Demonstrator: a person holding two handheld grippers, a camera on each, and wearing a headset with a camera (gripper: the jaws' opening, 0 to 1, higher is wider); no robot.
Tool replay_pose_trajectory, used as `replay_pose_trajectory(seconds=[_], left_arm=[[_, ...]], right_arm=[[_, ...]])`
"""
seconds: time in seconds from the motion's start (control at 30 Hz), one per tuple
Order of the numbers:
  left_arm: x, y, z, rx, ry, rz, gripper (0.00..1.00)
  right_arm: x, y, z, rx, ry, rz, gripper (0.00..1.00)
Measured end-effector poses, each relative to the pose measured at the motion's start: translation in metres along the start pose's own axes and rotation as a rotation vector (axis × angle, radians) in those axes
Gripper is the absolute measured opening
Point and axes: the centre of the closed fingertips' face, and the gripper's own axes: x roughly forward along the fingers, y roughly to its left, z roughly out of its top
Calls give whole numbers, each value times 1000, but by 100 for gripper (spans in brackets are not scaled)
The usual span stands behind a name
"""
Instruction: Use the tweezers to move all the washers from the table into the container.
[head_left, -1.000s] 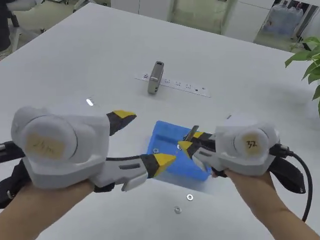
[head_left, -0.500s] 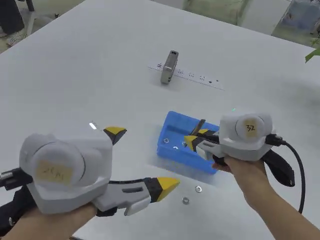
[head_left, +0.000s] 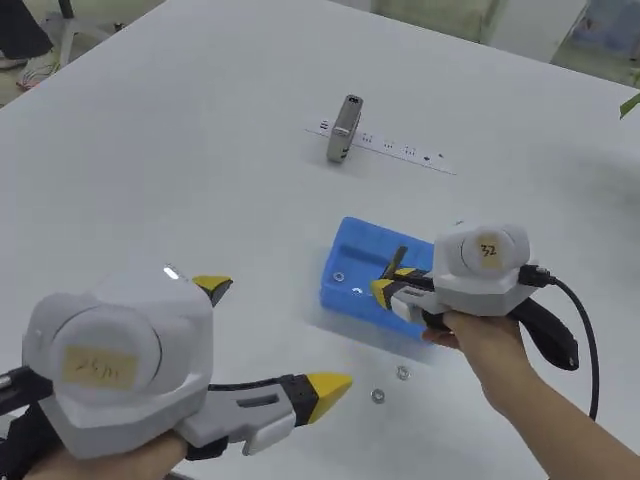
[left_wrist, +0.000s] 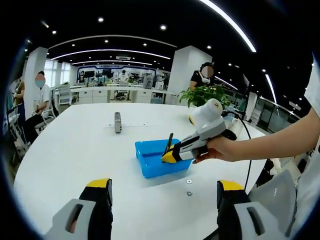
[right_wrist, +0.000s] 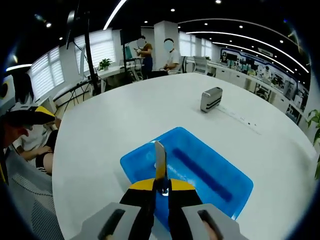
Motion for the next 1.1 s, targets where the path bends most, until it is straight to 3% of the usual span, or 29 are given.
replay_pose_trajectory(seconds=[0.2,0.37,0.57,0.67,0.9,1.1], left_arm=[[-4,-1,-3,8,8,3,87],[-8,0,1,18,-5,14,87],[-14,3,6,24,-22,35,89],[-16,5,6,27,-24,45,88],[-23,2,9,42,-35,54,92],[-27,2,10,46,-42,67,94]], right_arm=[[1,-2,-1,29,2,4,6],[-7,-3,4,26,-13,-11,6],[-41,-4,23,70,-117,-26,5],[-61,-1,24,95,-150,-32,5],[-91,11,19,88,-181,-67,5],[-100,22,2,101,-169,-77,5]])
